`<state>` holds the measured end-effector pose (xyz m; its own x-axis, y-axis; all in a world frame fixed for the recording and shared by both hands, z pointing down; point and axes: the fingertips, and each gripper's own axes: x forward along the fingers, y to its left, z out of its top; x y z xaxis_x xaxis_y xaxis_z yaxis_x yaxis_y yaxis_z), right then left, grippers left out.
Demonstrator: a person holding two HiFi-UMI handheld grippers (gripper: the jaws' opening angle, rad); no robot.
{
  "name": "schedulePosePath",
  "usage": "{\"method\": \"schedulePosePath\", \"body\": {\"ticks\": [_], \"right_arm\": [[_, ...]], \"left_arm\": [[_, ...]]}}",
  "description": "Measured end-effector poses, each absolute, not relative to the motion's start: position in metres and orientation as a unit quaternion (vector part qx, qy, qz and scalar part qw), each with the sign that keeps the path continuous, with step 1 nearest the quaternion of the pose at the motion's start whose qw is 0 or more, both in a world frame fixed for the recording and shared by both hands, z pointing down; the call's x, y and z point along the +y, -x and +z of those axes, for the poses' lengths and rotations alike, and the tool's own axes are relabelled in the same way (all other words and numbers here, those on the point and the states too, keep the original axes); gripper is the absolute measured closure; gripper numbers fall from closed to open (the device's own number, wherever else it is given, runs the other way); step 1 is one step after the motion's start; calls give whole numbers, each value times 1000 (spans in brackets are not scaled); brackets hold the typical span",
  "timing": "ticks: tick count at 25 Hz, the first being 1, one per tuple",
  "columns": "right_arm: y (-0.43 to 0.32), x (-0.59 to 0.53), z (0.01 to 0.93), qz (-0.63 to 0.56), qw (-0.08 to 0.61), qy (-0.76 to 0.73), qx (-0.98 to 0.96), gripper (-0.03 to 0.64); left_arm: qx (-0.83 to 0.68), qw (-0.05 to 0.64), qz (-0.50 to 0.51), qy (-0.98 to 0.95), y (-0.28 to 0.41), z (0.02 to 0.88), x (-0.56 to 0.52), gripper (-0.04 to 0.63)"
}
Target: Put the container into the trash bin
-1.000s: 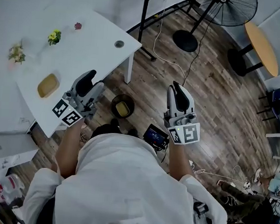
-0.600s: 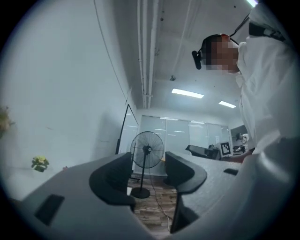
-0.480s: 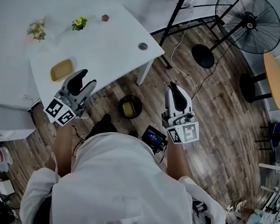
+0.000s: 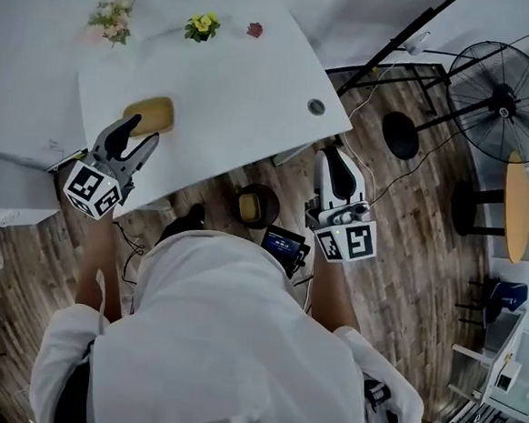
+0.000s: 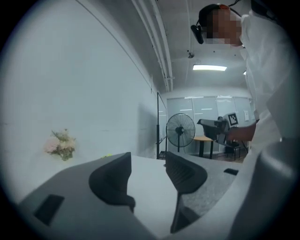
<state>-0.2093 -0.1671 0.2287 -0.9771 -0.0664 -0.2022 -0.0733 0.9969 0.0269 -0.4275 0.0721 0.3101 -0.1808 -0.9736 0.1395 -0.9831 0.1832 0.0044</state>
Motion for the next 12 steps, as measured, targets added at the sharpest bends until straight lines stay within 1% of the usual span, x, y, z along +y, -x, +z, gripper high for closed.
{"method": "schedulePosePath", "body": {"ticks": [3,6,9,12], "right_arm": [[254,-151,232,22,94,22,995,549],[290,-137,240,17,80,20,996,551],[318,-134,245,15,62,27,998,551],[344,-131,257,17,37,30,999,551]], "left_arm": [[-771,67,75,-629,470,328,93,370],[-771,100,83,-623,512,356,114,368],[-773,157,77,-610,551,391,127,364],[-779,236,86,-574,591,439,143,364]]}}
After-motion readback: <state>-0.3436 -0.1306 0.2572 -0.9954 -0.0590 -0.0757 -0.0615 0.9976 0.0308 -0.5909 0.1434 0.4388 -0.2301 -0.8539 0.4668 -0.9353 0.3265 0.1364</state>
